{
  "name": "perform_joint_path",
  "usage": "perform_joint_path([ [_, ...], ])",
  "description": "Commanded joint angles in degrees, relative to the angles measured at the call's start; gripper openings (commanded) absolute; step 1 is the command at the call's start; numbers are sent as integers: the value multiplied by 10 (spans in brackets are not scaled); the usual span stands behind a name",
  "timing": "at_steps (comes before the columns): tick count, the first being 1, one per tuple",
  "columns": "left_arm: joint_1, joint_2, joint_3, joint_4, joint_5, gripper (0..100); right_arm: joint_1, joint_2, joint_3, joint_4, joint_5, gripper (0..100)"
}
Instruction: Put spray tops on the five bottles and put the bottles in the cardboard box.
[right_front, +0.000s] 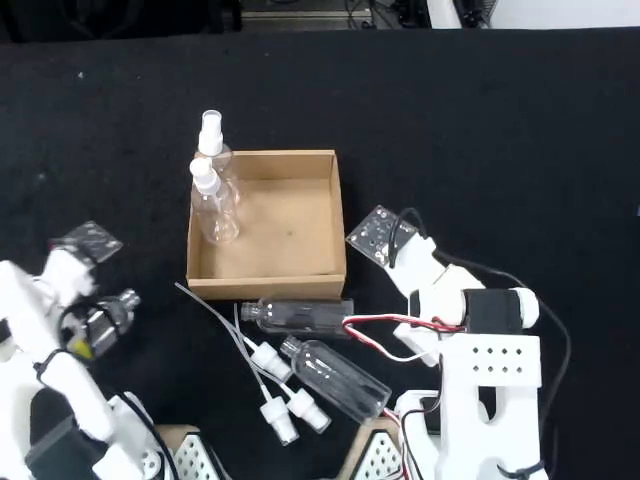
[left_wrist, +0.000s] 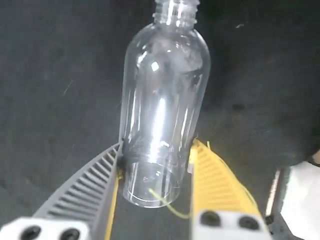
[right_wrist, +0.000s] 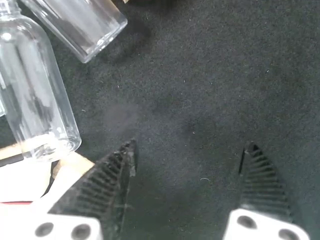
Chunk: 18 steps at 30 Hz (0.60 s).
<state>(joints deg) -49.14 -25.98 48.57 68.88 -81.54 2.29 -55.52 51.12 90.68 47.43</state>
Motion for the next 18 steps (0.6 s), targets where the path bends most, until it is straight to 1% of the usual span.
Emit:
perform_joint_path([
  [1,-125,6,-19,-29,-15,120,5,-1,-2,4,-1,293],
  [5,-226,8,-19,-62,-14,120,-34,-2,-3,1,-39,293],
  [8,-270,7,-17,-74,-14,120,-75,-2,-2,-1,-57,293],
  [11,-282,7,-21,-71,-14,120,-105,-2,0,-17,-72,293],
  [14,-281,6,-22,-71,-15,129,-125,-2,29,-59,-81,293],
  [15,-281,6,-22,-71,-18,152,-132,-2,45,-79,-81,293],
  [18,-280,6,-30,-70,-19,275,-151,-2,96,-137,-81,293],
])
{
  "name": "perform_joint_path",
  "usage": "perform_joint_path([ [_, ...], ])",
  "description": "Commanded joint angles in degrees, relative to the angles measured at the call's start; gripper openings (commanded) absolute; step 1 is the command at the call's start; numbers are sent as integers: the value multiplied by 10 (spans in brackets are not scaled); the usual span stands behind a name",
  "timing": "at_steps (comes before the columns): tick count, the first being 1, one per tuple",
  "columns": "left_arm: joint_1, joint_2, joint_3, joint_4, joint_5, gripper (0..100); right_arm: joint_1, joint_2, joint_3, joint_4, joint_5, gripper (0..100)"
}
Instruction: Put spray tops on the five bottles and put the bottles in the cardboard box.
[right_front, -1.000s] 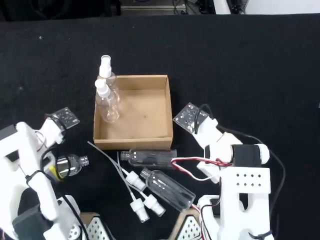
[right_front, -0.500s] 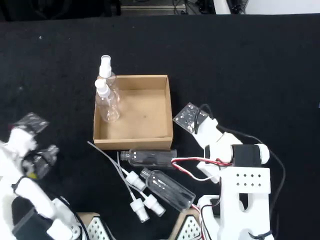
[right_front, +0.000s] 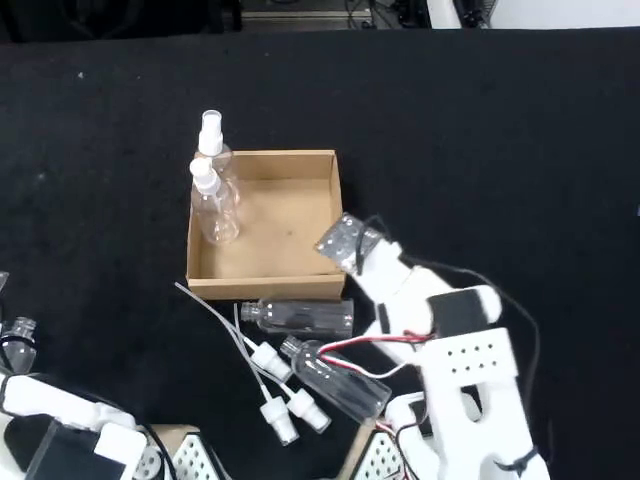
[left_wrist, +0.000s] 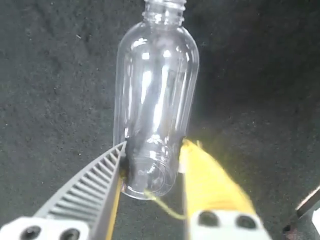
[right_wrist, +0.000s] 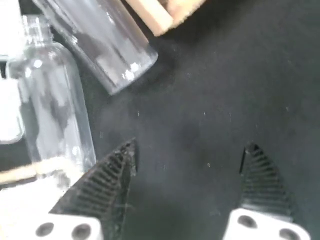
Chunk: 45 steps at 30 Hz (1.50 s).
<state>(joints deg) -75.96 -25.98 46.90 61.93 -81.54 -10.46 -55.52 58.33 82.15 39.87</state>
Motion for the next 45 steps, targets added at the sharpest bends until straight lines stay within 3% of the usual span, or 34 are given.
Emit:
perform_joint_path([
  [1,-9,6,-18,-1,-19,306,-32,-2,39,-66,-5,293],
  [5,11,6,-33,6,-14,283,-59,-2,87,-108,-17,293],
  [8,38,6,-55,56,-12,277,-72,-2,110,-139,-41,293],
  [13,107,14,-121,115,73,277,-72,-2,139,-164,-46,293],
  [16,137,14,-121,118,83,278,-72,-2,153,-172,-46,293],
  [29,136,14,-44,78,82,275,-72,-2,156,-172,-46,293],
  [39,139,13,60,-41,86,274,-72,-2,156,-172,-46,293],
  [45,139,7,70,-42,88,274,-72,-2,156,-172,-46,293],
])
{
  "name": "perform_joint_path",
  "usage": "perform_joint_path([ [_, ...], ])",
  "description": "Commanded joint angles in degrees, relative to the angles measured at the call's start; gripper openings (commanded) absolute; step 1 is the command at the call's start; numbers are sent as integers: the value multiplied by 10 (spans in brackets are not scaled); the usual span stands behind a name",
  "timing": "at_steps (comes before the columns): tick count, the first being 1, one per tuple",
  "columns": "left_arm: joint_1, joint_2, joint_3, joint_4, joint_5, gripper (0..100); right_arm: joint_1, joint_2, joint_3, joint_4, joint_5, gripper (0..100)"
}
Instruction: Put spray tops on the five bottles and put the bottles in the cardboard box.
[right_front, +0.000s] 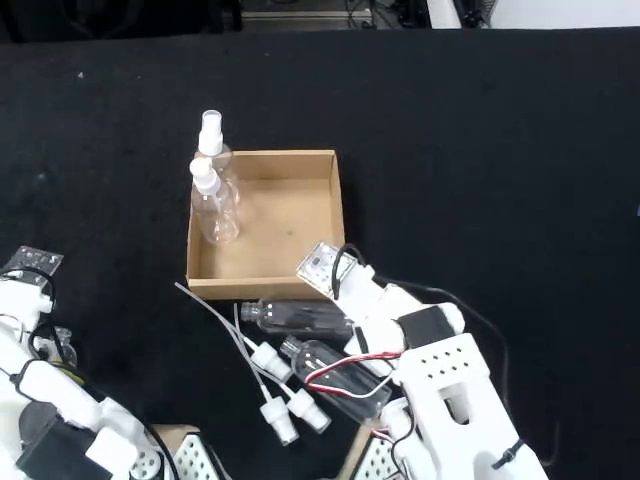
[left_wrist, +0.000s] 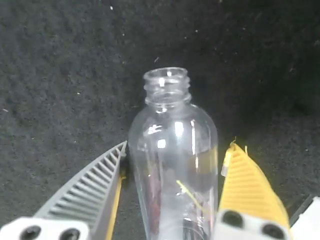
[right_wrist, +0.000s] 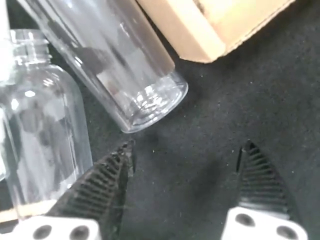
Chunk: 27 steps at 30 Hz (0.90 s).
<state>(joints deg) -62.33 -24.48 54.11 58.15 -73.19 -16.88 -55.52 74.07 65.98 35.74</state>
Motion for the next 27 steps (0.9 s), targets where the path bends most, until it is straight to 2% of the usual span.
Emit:
perform_joint_path([
  [1,2,-8,-2,-4,4,273,-8,-2,-1,-11,-4,293],
  [3,2,-8,-2,-4,4,250,-8,-2,-1,-11,-4,293],
  [5,1,-8,-2,1,4,178,-8,-2,-1,-11,-4,293],
  [9,6,-9,-29,69,4,21,-8,-2,-2,-11,-4,293],
  [12,28,-9,-48,102,9,70,-8,-2,-3,-11,-4,293],
  [15,71,-3,-65,96,77,68,-7,-2,-4,-11,-4,293],
  [18,106,-2,-65,20,175,69,-6,-2,-4,-11,-4,293],
  [20,105,-2,-65,-25,223,75,-6,-2,-2,-11,-4,293],
  [25,92,-2,-61,-18,225,244,-6,-2,-1,-11,-4,293],
  [27,83,-1,-61,-18,225,270,-7,-2,-2,-11,-4,293],
])
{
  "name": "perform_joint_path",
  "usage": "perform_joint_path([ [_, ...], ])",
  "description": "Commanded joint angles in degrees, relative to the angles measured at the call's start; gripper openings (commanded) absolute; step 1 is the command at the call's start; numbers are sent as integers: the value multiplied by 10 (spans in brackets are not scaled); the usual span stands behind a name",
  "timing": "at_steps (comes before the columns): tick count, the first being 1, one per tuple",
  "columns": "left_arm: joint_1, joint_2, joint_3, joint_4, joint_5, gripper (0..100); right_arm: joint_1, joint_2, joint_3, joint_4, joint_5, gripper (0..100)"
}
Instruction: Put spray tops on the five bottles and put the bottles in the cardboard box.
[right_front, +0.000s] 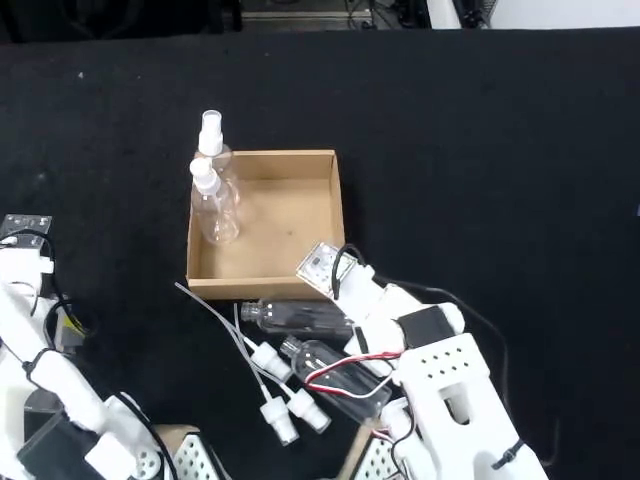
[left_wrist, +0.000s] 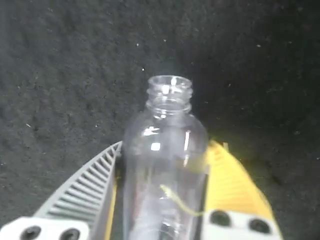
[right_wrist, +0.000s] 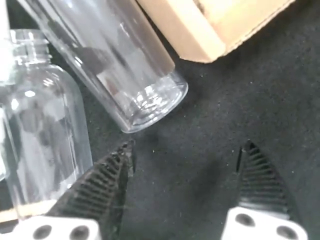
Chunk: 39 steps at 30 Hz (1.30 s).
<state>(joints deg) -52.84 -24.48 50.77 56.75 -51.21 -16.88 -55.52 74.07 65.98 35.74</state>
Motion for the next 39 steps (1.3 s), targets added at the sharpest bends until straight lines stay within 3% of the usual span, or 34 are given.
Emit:
perform_joint_path([
  [1,-14,-1,-28,-7,1,268,-7,-2,-2,-11,-4,293],
  [9,-13,-1,2,-7,-98,242,-7,-2,-1,-11,-4,293],
  [29,-10,0,15,-8,-86,247,-8,-2,-1,-10,-4,293],
  [39,-12,0,17,-3,-152,251,-8,-2,-1,-10,-4,293],
])
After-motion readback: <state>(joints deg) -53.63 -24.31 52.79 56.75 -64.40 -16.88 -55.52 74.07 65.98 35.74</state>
